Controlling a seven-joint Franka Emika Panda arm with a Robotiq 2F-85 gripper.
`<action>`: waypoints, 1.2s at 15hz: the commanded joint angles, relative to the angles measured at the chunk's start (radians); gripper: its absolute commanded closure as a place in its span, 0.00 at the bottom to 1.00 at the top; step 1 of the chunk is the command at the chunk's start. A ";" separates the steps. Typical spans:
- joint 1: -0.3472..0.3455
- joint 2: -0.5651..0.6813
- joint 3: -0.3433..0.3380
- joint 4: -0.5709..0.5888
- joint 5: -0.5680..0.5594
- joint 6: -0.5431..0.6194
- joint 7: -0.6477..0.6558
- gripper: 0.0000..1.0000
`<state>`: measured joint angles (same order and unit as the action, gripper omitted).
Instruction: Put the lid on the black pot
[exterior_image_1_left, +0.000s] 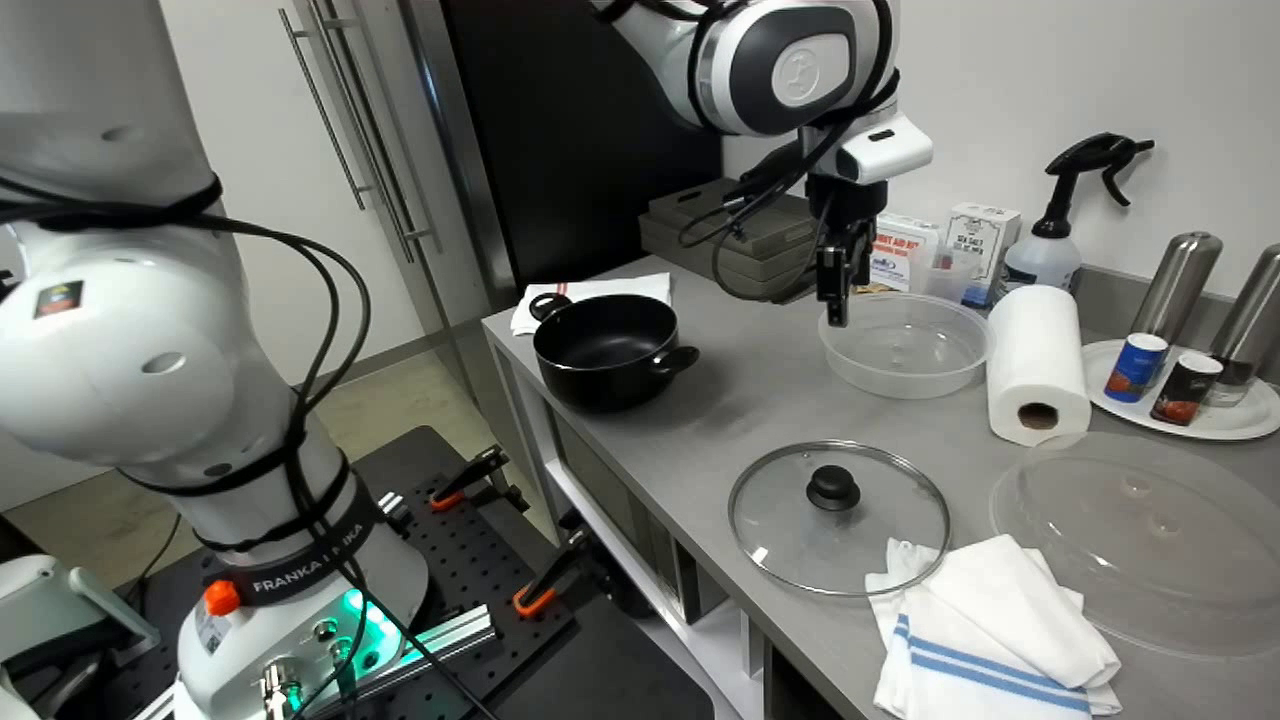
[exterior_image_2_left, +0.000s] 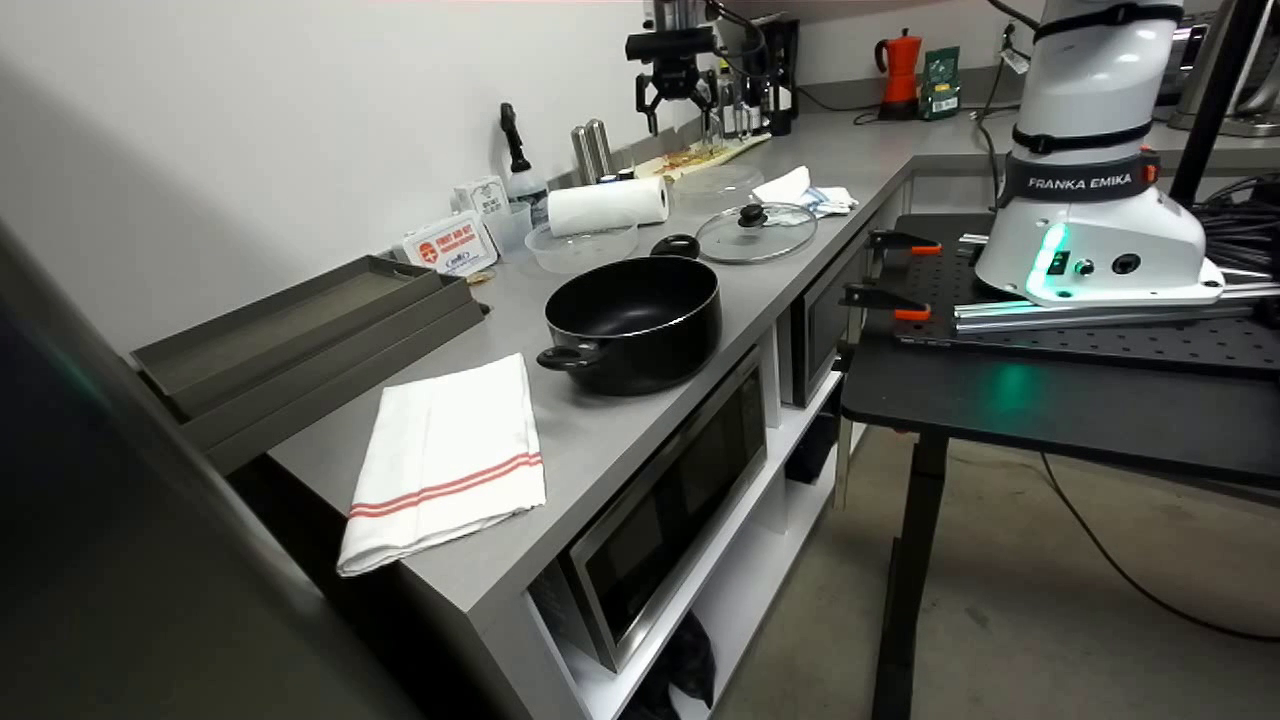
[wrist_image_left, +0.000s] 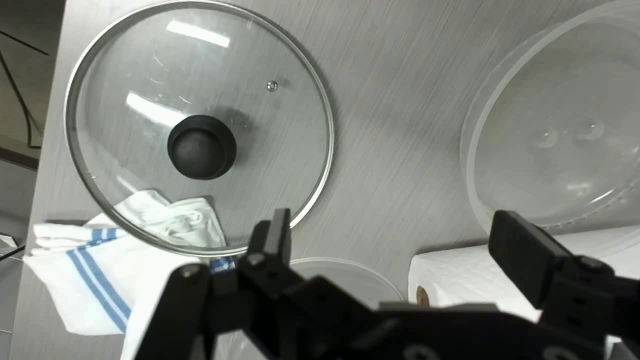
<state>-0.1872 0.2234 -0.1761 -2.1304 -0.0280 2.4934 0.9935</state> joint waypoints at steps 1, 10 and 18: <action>0.022 0.084 -0.041 0.075 0.021 -0.029 0.055 0.00; 0.013 0.122 -0.091 0.016 0.058 -0.011 0.086 0.00; -0.007 0.131 -0.108 -0.069 0.145 0.005 0.075 0.00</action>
<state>-0.1951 0.3542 -0.2797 -2.1680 0.0780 2.4890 1.0662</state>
